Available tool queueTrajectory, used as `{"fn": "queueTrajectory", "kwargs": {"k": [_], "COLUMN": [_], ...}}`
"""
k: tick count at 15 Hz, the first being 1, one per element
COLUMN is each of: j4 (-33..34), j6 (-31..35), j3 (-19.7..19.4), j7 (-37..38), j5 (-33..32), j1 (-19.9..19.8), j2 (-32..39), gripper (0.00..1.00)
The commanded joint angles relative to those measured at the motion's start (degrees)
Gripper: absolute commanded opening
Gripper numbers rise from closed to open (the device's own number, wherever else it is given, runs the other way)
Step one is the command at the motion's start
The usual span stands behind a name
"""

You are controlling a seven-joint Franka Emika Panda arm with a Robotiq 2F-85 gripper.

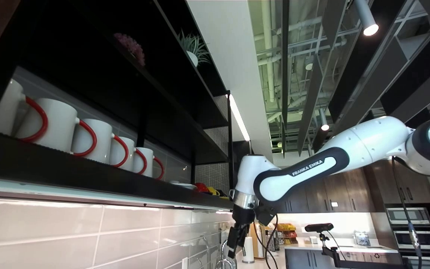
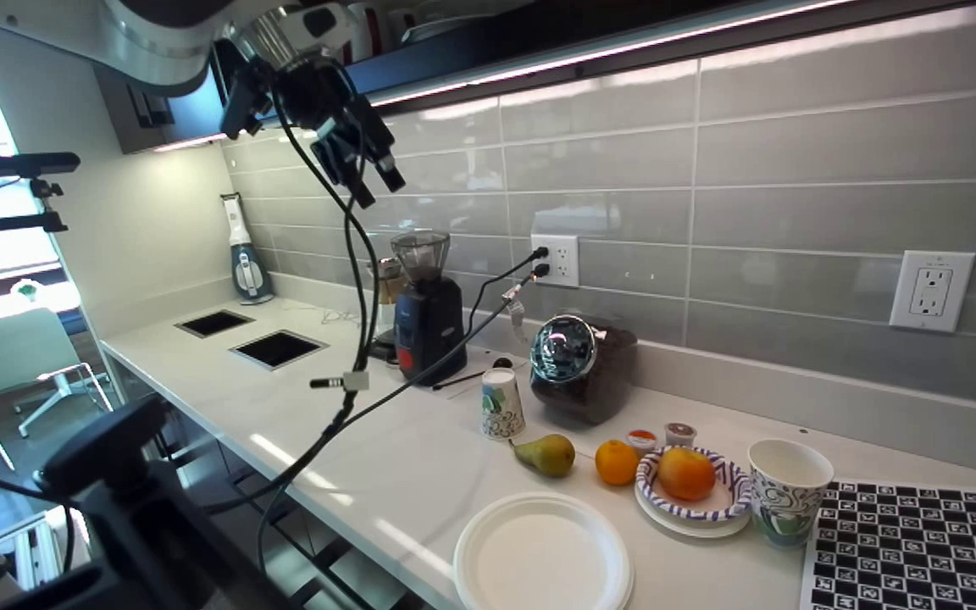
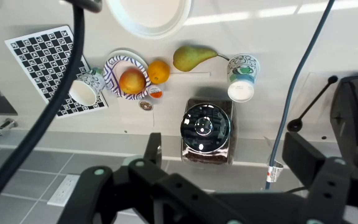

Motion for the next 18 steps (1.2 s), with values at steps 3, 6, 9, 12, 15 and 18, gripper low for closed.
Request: {"fn": "queueTrajectory", "kwargs": {"k": [3, 6, 9, 12, 15, 18], "j4": [-7.76, -10.58, -12.14, -12.09, -12.05, -10.18], "j6": [20.88, 30.29, 35.3, 34.59, 35.67, 32.85], "j3": [-3.19, -3.83, -4.7, -4.85, -5.1, -4.96], "j7": [1.16, 0.72, -1.8, -0.76, -0.88, -0.41], "j5": [3.86, 4.66, 7.56, 6.42, 6.92, 8.65], "j1": [-2.86, -3.94, -4.3, -4.11, -3.97, -4.04], "j2": [11.13, 17.3, 22.93, 23.51, 25.22, 26.05], "gripper": [1.0, 1.0, 1.0, 1.0, 1.0, 1.0]}}
